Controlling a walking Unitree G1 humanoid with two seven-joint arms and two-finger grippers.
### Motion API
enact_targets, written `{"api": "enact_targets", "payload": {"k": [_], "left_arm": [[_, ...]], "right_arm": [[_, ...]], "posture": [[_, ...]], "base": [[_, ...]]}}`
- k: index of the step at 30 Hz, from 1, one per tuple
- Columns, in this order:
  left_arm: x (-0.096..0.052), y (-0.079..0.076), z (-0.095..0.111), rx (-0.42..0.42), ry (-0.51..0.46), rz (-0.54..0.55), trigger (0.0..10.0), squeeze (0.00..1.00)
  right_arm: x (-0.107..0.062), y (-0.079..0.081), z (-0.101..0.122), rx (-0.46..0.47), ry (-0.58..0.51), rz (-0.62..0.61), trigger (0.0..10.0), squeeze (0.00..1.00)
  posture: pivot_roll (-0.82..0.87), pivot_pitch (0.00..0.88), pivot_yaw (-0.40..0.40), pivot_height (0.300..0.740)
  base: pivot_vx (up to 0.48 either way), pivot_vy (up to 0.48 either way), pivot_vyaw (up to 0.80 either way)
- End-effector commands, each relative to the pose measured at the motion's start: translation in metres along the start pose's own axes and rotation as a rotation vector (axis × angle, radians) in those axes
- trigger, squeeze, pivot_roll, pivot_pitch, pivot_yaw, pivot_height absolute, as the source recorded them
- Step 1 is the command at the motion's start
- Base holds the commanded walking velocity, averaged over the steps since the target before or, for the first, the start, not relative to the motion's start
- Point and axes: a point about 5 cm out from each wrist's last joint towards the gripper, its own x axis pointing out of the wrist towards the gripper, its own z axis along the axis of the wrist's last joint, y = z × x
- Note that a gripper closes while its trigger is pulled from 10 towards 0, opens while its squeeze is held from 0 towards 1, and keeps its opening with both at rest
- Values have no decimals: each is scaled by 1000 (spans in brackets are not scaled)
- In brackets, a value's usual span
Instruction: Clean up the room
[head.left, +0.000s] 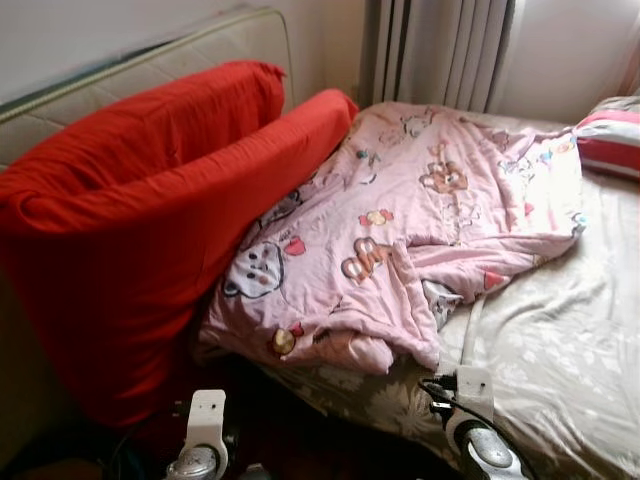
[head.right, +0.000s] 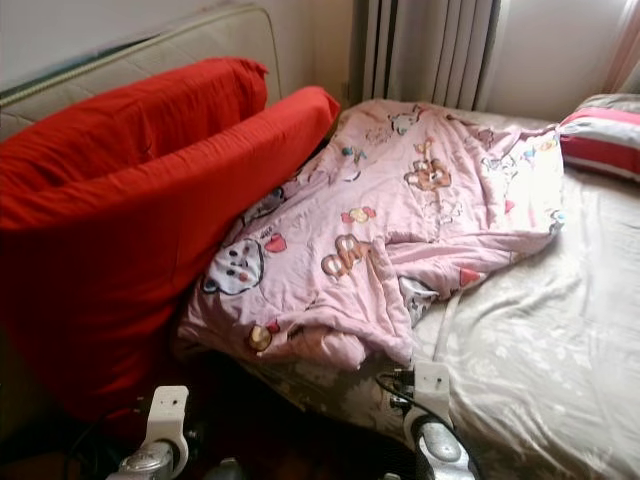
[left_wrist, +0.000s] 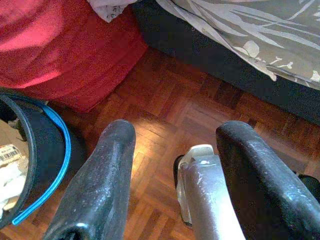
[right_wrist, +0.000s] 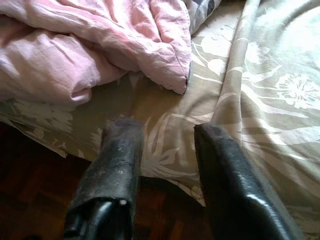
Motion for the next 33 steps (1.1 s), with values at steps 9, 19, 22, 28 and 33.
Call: {"api": "enact_targets", "payload": {"k": [9,19,22,28,33], "left_arm": [[0,4,1,-27,-6,10,10000,0],[0,3,0,-88,-11,-14,10000,0],[0,3,1,-85,-14,-12,10000,0],[0,2,1,-93,-15,-24,10000,0],[0,2,1,-97,-16,-26,10000,0]], "right_arm": [[0,0,-1,18,-1,8,10000,1000],[-2,4,-7,15,16,25,10000,0],[-1,8,-6,13,21,29,10000,0],[1,14,-3,4,32,32,10000,0],[2,18,0,-26,30,40,10000,0]], "posture": [[-104,0,33,656],[-103,0,34,656],[-102,0,35,656],[-101,0,36,656],[-102,0,35,656]], "base": [[0,0,0],[0,0,0],[0,0,0],[46,0,0],[284,0,0]]}}
